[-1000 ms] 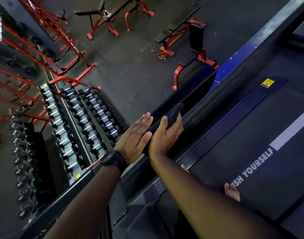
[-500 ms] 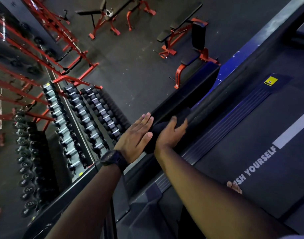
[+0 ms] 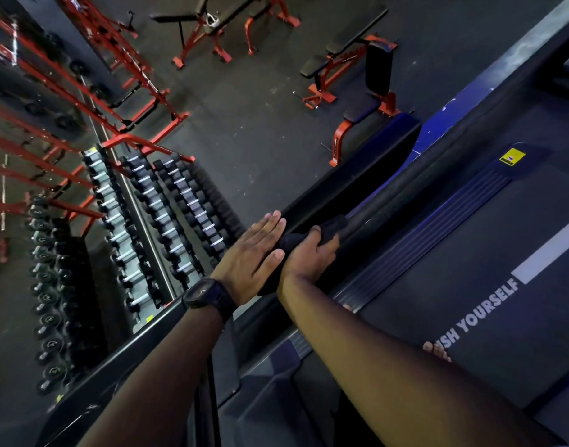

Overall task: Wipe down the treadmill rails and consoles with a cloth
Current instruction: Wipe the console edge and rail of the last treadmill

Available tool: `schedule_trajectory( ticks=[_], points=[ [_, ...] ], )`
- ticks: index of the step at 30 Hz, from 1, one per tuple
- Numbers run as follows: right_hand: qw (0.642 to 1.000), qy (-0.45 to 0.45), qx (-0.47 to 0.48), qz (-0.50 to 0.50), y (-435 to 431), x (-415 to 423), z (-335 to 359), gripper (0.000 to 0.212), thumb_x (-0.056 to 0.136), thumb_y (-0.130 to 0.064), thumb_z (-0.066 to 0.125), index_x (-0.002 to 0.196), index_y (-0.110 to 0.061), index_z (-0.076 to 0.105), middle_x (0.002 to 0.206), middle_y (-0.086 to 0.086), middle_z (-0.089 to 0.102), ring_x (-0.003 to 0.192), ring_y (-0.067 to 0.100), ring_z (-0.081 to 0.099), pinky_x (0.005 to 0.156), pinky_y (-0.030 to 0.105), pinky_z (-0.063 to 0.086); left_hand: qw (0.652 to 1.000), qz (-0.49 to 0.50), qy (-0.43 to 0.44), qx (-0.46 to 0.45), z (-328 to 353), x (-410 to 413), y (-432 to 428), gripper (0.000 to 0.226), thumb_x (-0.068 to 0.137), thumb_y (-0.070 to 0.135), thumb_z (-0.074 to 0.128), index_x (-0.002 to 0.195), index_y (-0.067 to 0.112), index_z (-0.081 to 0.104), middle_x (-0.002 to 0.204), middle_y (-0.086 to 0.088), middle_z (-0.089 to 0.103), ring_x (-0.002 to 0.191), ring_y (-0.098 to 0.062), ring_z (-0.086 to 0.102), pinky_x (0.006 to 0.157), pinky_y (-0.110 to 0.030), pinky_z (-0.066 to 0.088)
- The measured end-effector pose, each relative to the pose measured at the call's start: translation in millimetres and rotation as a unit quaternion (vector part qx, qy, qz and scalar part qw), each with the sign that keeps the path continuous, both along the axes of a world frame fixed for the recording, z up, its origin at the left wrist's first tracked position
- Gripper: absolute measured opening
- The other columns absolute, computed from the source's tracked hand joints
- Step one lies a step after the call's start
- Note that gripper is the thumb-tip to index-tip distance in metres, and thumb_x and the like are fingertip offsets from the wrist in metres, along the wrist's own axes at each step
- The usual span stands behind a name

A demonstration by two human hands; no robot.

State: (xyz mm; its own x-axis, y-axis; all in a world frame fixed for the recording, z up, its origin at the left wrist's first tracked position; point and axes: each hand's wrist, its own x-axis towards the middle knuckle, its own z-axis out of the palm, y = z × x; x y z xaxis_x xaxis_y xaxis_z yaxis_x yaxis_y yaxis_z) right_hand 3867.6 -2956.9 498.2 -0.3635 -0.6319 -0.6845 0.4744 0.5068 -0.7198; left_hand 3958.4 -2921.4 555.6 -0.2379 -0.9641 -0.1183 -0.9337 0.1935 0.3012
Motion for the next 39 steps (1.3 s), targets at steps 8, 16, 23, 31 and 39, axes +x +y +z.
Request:
schedule_trajectory(
  ticks=[8,16,23,31,39],
  points=[
    [0.997,-0.045,0.065,-0.027,-10.1,-2.6,-9.3,0.061,0.097,-0.048,0.048,0.152,-0.021,0.041,0.147,0.016,0.05,0.131,0.034,0.052,0.113,0.046,0.038,1.0,0.001,-0.013,0.007,-1.4,2.2,3.0,0.064,0.102,0.046,0.022,0.157,0.013,0.021,0.164,0.0,0.013,0.153,-0.008,0.006,0.124,-0.028,0.007],
    [0.989,0.071,-0.13,-0.01,10.2,2.2,11.8,0.053,0.101,-0.035,0.055,0.151,-0.021,0.045,0.146,0.008,0.045,0.131,0.021,0.048,0.106,0.023,0.039,1.0,0.023,0.0,0.006,2.9,9.9,14.7,0.065,0.101,0.047,0.026,0.156,0.013,0.023,0.164,-0.002,0.016,0.153,-0.01,0.01,0.125,-0.034,0.012],
    [0.986,0.083,-0.136,0.058,36.8,12.7,8.6,0.068,0.093,-0.053,0.048,0.153,-0.022,0.041,0.147,0.009,0.044,0.132,0.021,0.047,0.109,0.037,0.039,1.0,0.011,-0.004,0.013,6.3,11.9,21.5,0.075,0.1,0.061,0.02,0.157,0.011,0.021,0.165,-0.004,0.014,0.154,-0.012,0.008,0.125,-0.032,0.009],
    [1.0,0.02,0.007,0.008,21.3,20.5,0.6,0.057,0.101,-0.04,0.051,0.154,-0.023,0.039,0.15,0.013,0.043,0.134,0.032,0.048,0.113,0.043,0.036,1.0,0.012,-0.015,0.018,6.0,15.3,22.7,0.069,0.101,0.051,0.024,0.157,0.011,0.022,0.165,-0.003,0.014,0.154,-0.013,0.008,0.125,-0.044,0.01],
    [0.998,0.035,-0.051,-0.009,20.3,27.7,-6.0,0.07,0.09,-0.054,0.045,0.153,-0.023,0.039,0.152,0.01,0.044,0.135,0.028,0.048,0.111,0.048,0.039,0.999,0.028,-0.001,0.016,7.2,17.2,28.5,0.067,0.1,0.047,0.026,0.156,0.01,0.024,0.164,-0.004,0.016,0.154,-0.014,0.01,0.126,-0.038,0.008]
  ],
)
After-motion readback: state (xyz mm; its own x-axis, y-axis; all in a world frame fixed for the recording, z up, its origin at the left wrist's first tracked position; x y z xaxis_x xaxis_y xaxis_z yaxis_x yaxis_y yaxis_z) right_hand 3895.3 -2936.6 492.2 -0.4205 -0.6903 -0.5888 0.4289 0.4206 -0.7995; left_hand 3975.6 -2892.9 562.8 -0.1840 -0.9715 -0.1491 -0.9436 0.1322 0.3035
